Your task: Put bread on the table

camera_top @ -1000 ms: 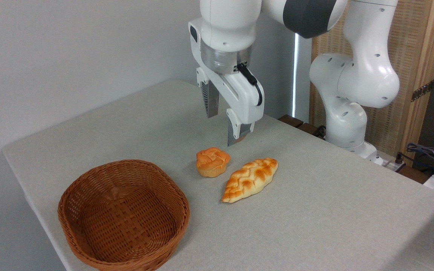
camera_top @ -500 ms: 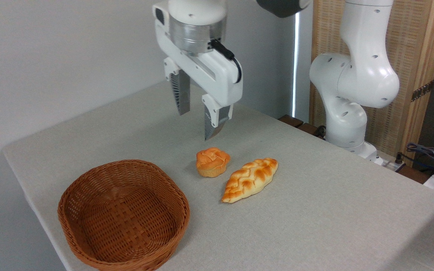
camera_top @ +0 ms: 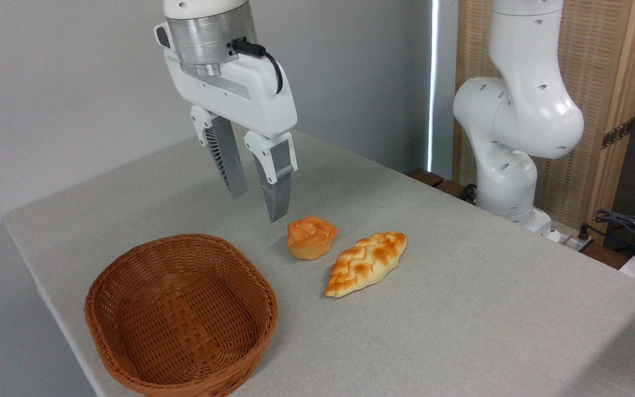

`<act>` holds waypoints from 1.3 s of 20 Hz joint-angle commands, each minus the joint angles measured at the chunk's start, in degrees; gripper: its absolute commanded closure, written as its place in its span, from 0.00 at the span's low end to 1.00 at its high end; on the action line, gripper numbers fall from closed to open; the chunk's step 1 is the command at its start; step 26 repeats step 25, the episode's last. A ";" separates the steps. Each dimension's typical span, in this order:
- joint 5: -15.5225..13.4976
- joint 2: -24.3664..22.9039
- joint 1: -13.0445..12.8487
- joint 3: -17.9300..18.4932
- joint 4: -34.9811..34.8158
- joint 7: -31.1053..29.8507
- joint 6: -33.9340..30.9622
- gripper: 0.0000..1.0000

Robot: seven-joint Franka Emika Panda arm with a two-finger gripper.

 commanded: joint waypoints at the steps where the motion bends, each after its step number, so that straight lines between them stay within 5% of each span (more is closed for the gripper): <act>1: 0.50 0.28 0.00 0.33 1.22 -0.77 1.97 0.00; 14: 0.85 0.90 -0.26 -2.92 1.22 -5.60 1.62 0.00; 26: -0.02 0.64 -0.08 -2.66 1.22 -1.75 0.65 0.00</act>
